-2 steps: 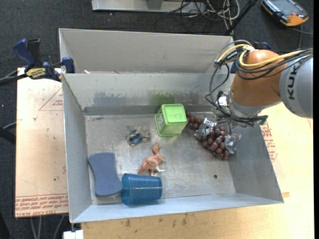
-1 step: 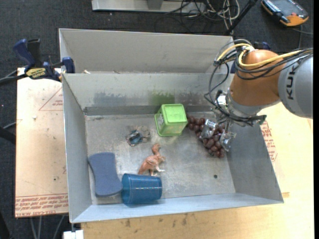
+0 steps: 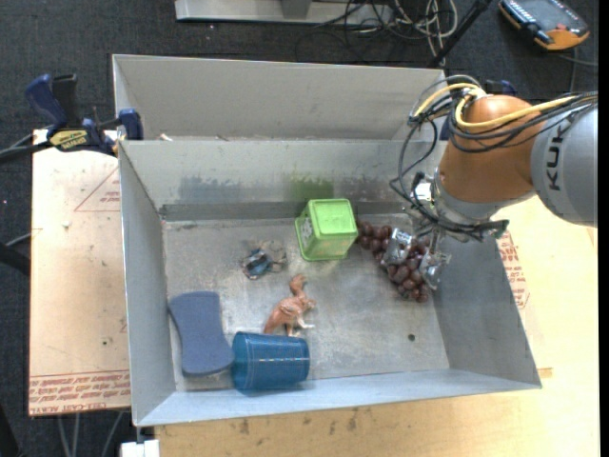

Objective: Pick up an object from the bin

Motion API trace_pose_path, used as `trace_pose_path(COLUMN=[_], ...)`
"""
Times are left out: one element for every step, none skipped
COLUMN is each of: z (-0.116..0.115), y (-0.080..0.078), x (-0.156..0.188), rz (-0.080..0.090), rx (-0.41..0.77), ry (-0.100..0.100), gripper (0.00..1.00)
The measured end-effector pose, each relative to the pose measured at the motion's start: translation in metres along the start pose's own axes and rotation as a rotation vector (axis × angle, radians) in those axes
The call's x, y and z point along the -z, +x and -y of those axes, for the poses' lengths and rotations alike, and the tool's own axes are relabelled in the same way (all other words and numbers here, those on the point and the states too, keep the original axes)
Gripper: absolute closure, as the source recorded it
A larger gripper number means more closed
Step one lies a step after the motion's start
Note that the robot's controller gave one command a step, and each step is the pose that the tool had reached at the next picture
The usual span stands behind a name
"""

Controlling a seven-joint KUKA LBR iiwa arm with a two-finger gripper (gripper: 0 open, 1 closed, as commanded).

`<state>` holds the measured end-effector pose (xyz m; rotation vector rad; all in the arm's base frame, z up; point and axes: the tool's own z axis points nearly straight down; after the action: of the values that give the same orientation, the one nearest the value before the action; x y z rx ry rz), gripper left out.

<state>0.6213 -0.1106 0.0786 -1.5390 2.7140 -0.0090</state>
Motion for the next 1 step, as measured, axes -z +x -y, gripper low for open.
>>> trace_pose_path(z=[0.0000], y=[-0.0004], x=[0.0009], rz=[0.000], rx=[0.000], ry=[0.000], gripper=[1.00])
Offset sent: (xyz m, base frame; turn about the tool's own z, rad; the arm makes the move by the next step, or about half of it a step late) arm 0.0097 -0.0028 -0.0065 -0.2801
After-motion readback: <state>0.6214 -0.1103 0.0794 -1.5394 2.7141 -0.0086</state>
